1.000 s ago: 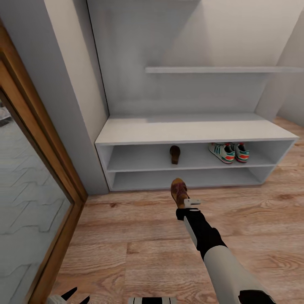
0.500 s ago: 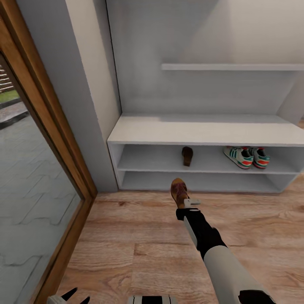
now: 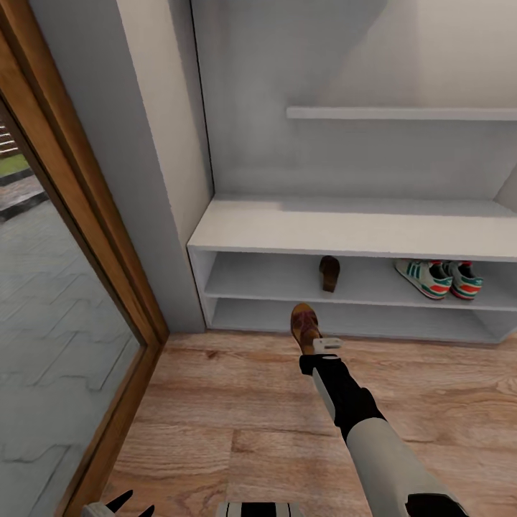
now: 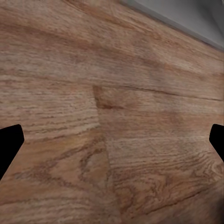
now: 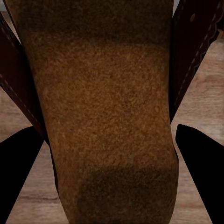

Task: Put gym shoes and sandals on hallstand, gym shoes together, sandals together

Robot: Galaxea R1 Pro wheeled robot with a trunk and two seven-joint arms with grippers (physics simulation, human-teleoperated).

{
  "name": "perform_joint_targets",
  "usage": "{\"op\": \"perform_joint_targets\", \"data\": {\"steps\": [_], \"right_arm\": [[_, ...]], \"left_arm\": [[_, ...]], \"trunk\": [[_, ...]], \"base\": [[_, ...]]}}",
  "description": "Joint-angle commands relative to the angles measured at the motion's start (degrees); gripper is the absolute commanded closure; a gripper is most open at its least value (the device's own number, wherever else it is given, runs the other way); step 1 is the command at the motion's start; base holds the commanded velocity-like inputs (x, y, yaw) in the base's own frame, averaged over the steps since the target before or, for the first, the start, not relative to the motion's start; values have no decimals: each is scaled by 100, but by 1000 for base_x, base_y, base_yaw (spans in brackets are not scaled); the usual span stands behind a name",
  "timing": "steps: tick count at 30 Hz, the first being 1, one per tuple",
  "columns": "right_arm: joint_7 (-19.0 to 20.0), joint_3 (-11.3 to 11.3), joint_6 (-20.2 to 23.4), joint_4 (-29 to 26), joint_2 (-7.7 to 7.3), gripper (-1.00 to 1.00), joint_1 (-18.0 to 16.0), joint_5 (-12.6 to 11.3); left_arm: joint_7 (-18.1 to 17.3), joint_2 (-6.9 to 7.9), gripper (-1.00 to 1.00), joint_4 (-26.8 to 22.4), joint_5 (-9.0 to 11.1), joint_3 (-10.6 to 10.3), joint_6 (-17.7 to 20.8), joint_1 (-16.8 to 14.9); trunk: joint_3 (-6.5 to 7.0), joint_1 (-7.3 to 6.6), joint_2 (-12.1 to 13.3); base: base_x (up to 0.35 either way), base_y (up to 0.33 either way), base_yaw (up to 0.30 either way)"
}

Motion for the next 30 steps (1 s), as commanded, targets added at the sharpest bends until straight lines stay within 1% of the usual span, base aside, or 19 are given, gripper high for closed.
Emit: {"op": "perform_joint_targets", "data": {"steps": [1, 6, 17, 30], "right_arm": [[16, -24, 33, -8, 7, 100, -1, 59], [15, -24, 33, -8, 7, 100, 2, 62], [14, -24, 24, -16, 7, 100, 9, 59], [14, -24, 24, -16, 7, 100, 9, 59]], "left_arm": [[-23, -1, -100, 7, 5, 10, -31, -4], [-22, -5, -100, 8, -1, 4, -24, -4], [-16, -30, -100, 9, -7, 1, -22, -4], [-18, -30, -100, 10, -4, 2, -22, -5]], "trunk": [[-5, -1, -2], [-5, -1, -2], [-5, -1, -2], [-5, -1, -2]], "base": [[12, 0, 3], [103, 0, 1], [299, 0, 0], [44, 0, 0]]}}
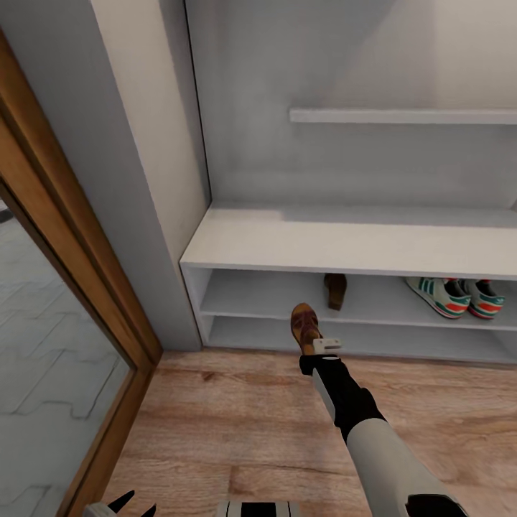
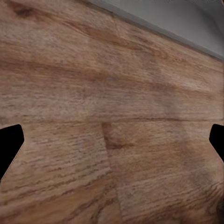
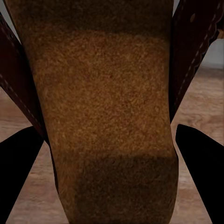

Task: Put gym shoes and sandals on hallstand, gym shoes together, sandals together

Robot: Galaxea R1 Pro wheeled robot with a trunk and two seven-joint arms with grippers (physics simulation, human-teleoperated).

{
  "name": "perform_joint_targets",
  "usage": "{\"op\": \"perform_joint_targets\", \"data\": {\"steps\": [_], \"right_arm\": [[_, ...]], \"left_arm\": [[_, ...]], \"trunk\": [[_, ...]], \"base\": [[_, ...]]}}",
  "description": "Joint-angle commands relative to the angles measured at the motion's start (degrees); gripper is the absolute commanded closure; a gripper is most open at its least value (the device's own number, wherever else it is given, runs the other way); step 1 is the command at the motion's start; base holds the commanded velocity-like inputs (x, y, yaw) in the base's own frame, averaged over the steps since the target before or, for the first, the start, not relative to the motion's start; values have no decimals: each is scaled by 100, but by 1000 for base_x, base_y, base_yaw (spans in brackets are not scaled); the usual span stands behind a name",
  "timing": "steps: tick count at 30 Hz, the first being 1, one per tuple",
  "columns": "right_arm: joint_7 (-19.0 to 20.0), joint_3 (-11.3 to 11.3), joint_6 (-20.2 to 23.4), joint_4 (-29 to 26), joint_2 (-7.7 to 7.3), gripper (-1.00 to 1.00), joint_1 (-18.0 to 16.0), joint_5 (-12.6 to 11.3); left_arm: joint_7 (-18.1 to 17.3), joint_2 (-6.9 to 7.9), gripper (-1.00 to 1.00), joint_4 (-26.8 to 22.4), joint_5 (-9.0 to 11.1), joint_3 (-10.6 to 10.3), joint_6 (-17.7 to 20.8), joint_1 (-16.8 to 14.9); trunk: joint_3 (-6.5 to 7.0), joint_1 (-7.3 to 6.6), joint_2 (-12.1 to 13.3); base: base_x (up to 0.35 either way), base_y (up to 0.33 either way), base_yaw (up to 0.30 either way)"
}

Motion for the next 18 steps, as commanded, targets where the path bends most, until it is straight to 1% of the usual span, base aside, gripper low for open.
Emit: {"op": "perform_joint_targets", "data": {"steps": [1, 5, 11, 18], "right_arm": [[17, -24, 33, -8, 7, 100, -2, 59], [17, -24, 33, -9, 7, 100, -2, 59], [17, -24, 33, -9, 7, 100, -2, 59], [17, -24, 33, -9, 7, 100, -2, 59]], "left_arm": [[-21, 0, -100, 7, 5, 8, -31, -3], [-22, 0, -100, 10, 5, 8, -31, -2], [-21, 0, -100, 12, 3, 10, -33, -2], [-20, 0, -100, 13, 1, 8, -31, -3]], "trunk": [[-5, 0, -2], [-5, 0, -2], [-5, 0, -2], [-5, 0, -2]], "base": [[159, 0, 0], [154, 0, 0], [33, -1, 0], [145, -117, 0]]}}
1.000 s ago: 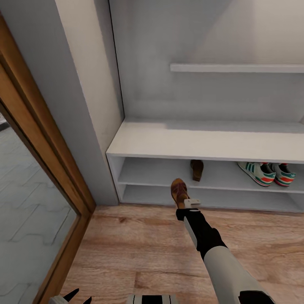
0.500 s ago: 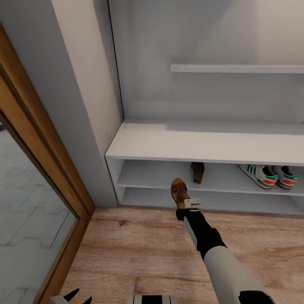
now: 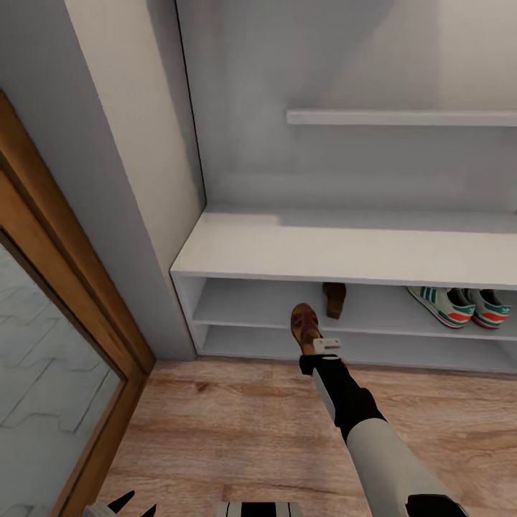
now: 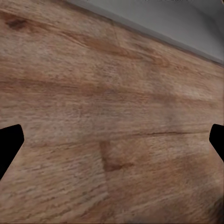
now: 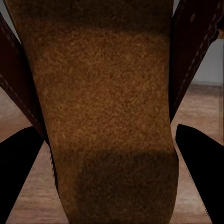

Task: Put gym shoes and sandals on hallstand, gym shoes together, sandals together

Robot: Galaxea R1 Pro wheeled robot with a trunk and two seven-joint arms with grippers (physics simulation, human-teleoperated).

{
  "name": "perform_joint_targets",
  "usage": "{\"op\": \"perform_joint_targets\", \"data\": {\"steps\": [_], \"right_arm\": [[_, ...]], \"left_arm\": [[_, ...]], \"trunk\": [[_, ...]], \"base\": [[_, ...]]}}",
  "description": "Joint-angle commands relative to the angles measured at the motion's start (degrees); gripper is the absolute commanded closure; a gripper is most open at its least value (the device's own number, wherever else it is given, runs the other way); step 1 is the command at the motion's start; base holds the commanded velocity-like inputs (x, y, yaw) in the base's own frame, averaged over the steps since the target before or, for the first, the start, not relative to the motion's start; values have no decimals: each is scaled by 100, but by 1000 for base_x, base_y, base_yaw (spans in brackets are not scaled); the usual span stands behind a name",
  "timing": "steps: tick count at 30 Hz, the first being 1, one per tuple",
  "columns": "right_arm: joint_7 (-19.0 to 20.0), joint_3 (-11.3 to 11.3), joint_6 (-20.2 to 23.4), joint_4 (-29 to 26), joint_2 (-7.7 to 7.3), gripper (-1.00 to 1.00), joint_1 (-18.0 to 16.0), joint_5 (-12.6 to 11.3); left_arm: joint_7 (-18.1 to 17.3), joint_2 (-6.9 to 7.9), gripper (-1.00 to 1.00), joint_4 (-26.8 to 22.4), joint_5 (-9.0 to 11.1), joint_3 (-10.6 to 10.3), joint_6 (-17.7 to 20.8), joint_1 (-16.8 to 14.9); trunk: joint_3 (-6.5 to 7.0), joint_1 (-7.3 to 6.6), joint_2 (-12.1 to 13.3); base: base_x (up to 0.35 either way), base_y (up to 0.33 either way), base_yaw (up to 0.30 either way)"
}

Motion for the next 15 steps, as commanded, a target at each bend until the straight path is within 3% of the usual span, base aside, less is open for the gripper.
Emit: {"op": "perform_joint_targets", "data": {"steps": [1, 15], "right_arm": [[17, -23, 33, -12, 7, 100, -2, 58], [-4, -32, 39, -14, 7, 100, -2, 54]], "left_arm": [[-22, 0, -100, 6, 6, 12, -31, -6], [-22, 0, -100, 6, 8, 13, -31, -8]], "trunk": [[-4, 0, -2], [-4, 0, -2]], "base": [[53, -38, 0], [5, -4, 0]]}}
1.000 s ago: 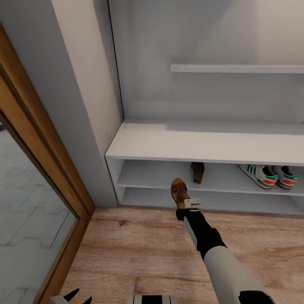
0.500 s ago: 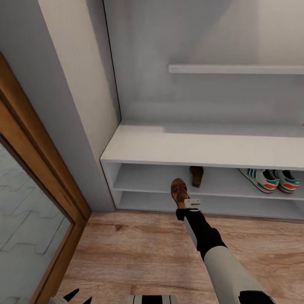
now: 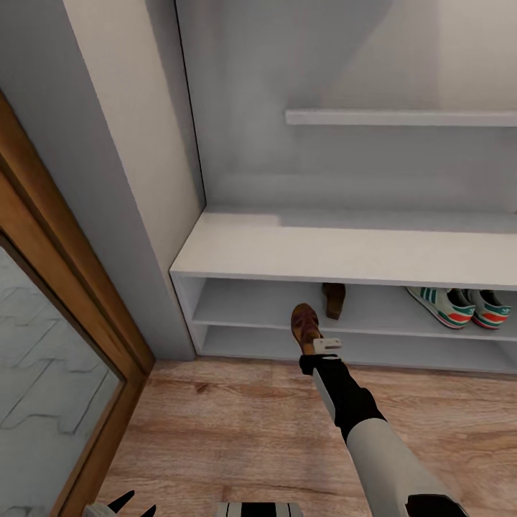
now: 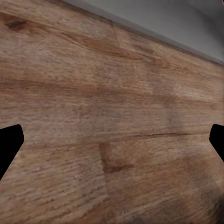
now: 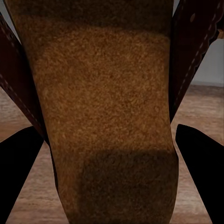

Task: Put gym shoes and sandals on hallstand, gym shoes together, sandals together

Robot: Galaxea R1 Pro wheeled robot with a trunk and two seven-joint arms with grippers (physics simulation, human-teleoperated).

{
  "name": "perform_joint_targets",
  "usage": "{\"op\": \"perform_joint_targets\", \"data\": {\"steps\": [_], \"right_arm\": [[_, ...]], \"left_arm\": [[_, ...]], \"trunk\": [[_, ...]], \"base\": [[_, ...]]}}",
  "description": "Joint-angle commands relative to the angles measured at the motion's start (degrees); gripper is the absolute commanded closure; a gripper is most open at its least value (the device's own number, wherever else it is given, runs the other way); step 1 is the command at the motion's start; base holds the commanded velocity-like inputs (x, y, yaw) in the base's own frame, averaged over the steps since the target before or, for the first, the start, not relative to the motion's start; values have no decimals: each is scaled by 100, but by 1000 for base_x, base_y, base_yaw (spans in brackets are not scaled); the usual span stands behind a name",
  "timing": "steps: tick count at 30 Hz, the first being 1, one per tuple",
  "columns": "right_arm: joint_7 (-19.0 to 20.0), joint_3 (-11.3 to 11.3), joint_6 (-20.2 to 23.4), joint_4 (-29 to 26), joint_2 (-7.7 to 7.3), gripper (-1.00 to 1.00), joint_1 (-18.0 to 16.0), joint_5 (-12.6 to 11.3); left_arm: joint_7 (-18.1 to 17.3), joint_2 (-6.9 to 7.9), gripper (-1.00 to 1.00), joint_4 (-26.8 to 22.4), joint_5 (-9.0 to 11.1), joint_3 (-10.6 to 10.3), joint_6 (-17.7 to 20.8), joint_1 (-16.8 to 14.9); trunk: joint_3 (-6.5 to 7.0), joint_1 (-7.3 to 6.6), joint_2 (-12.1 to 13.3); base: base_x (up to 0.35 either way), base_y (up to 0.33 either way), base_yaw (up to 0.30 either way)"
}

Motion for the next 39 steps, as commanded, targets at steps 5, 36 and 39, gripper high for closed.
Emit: {"op": "perform_joint_targets", "data": {"steps": [5, 36, 39], "right_arm": [[-201, -61, 36, -11, 7, 100, -2, 44], [-261, -177, 27, -6, 7, 100, 7, 15], [-266, -180, 32, -9, 7, 100, 7, 18]], "left_arm": [[-14, 0, -100, 7, 5, 10, -30, -4], [-15, -79, -100, -36, -65, -8, -34, -4], [-13, -79, -100, -42, -65, -8, -31, -4]], "trunk": [[-4, -1, -2], [-4, -1, -2], [-4, -1, -2]], "base": [[0, 0, 0], [47, 0, 0], [0, 0, 0]]}}
